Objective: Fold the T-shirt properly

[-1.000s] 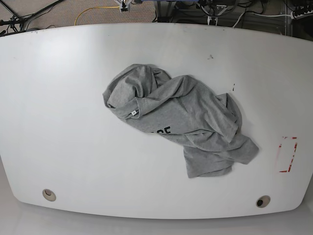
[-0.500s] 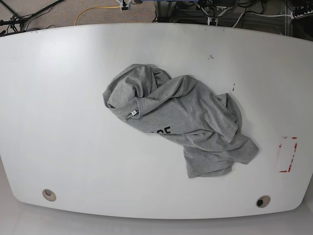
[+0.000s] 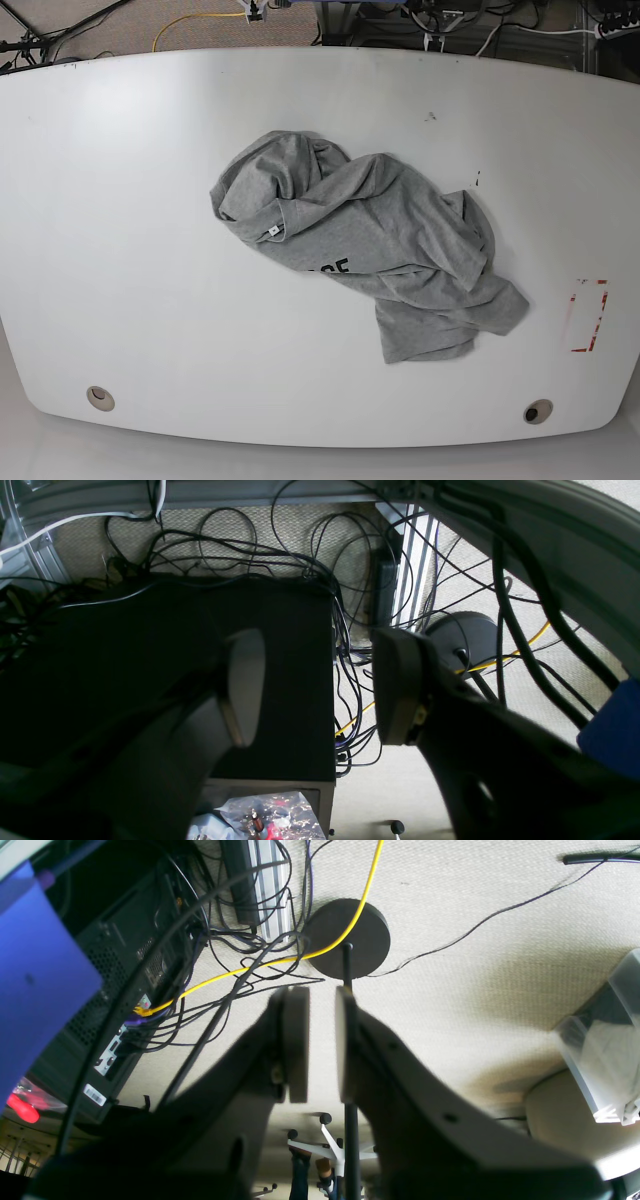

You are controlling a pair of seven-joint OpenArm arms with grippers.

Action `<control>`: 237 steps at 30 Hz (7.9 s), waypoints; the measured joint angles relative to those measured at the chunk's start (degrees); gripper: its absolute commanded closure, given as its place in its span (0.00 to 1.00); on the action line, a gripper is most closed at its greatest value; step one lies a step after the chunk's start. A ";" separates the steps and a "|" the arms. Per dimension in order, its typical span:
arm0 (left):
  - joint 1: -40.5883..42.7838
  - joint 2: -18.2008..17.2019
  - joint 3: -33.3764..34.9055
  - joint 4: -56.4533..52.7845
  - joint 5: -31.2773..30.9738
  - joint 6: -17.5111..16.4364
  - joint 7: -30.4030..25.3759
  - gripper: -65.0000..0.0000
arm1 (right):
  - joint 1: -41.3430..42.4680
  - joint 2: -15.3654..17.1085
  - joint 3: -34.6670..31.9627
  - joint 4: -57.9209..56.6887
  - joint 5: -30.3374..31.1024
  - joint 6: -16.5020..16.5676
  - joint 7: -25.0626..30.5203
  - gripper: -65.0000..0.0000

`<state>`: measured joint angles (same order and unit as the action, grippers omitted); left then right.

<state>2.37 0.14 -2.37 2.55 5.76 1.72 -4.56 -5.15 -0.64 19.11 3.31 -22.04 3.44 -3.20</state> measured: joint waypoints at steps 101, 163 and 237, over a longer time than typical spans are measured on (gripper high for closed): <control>0.20 -1.60 -0.09 -0.24 -0.04 -0.22 -0.17 0.52 | -0.59 0.02 -0.44 -1.20 0.02 0.02 -0.02 0.92; 1.62 -1.42 -0.63 -0.96 0.68 0.02 -8.15 0.53 | -1.46 0.00 -0.66 -2.19 0.02 0.04 0.24 0.91; 9.75 -4.15 -0.24 12.15 0.42 -0.17 -5.35 0.53 | -5.57 -1.42 -1.51 10.93 0.00 0.63 4.00 0.91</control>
<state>12.12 -4.01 -2.61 14.70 6.17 1.54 -9.91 -10.72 -2.07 17.61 14.24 -22.04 4.08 0.80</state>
